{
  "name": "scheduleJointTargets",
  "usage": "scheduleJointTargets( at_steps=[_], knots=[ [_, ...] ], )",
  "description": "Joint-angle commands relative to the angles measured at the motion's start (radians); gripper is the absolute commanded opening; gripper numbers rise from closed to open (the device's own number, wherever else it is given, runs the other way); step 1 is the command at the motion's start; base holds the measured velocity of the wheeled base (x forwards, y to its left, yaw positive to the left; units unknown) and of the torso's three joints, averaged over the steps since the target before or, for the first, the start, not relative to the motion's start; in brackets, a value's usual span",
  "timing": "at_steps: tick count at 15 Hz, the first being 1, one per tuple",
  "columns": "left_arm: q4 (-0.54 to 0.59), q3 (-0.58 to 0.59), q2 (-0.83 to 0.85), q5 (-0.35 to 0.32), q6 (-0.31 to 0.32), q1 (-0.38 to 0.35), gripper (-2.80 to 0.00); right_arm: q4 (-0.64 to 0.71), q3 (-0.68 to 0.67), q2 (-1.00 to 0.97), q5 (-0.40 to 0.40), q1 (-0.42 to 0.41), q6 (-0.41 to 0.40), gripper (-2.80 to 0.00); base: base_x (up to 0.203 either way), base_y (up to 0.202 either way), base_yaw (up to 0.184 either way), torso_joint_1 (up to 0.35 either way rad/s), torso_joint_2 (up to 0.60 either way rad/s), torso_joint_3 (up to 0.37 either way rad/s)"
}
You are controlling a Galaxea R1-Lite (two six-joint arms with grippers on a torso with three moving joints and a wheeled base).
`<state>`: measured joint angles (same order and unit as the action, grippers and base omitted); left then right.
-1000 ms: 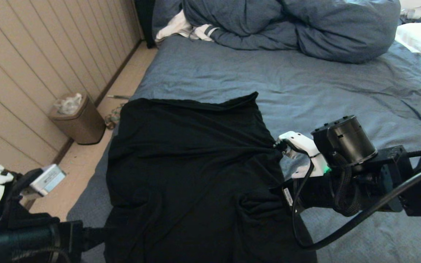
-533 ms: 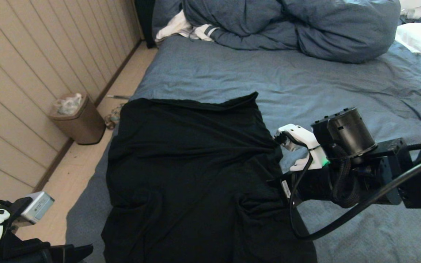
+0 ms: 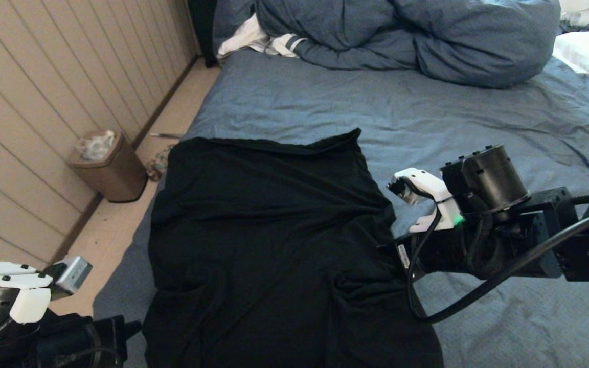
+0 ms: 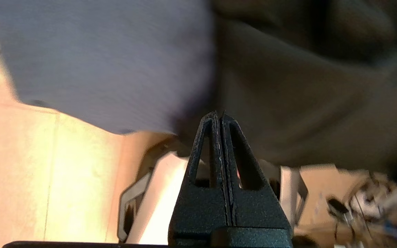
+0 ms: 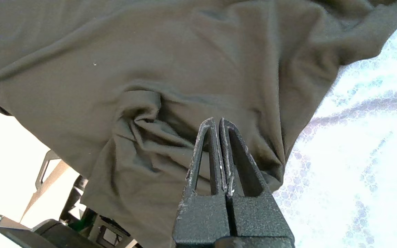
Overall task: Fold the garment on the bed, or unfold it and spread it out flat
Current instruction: Fold the black T-shirt
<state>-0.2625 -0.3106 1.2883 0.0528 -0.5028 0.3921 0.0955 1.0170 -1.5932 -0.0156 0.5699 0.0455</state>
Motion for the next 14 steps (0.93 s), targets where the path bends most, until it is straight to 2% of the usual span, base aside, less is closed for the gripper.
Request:
scheduleJointTargets(
  at_steps=[1,3,6,9,12,14],
  knots=[
    [-0.006,0.001,0.027,-0.012,0.01,-0.07,-2.8,0.0,-0.001,-0.008,0.005,-0.015,-0.001,-2.8,0.0,0.0,0.0,0.0,0.0,0.0],
    [-0.01,0.002,0.049,-0.03,0.026,-0.108,-2.8,-0.002,0.0,-0.015,0.005,-0.016,-0.003,-2.8,0.0,0.0,0.0,0.0,0.0,0.0],
    [-0.039,0.016,0.094,-0.043,0.042,-0.115,-2.8,-0.005,0.0,-0.019,0.006,-0.018,-0.004,-2.8,0.0,0.0,0.0,0.0,0.0,0.0],
    [-0.044,0.019,0.121,-0.082,0.049,-0.051,-2.8,-0.008,-0.01,-0.035,0.008,-0.024,-0.001,-2.8,0.0,0.0,0.0,0.0,0.0,0.0],
    [-0.051,-0.007,0.131,-0.082,0.044,0.049,-2.8,-0.008,-0.024,-0.035,0.023,-0.037,0.0,-2.8,0.0,0.0,0.0,0.0,0.0,0.0],
    [-0.052,-0.045,0.132,-0.077,0.019,0.122,-2.8,-0.009,-0.044,-0.025,0.023,-0.038,0.005,-2.8,0.0,0.0,0.0,0.0,0.0,0.0]
  ],
)
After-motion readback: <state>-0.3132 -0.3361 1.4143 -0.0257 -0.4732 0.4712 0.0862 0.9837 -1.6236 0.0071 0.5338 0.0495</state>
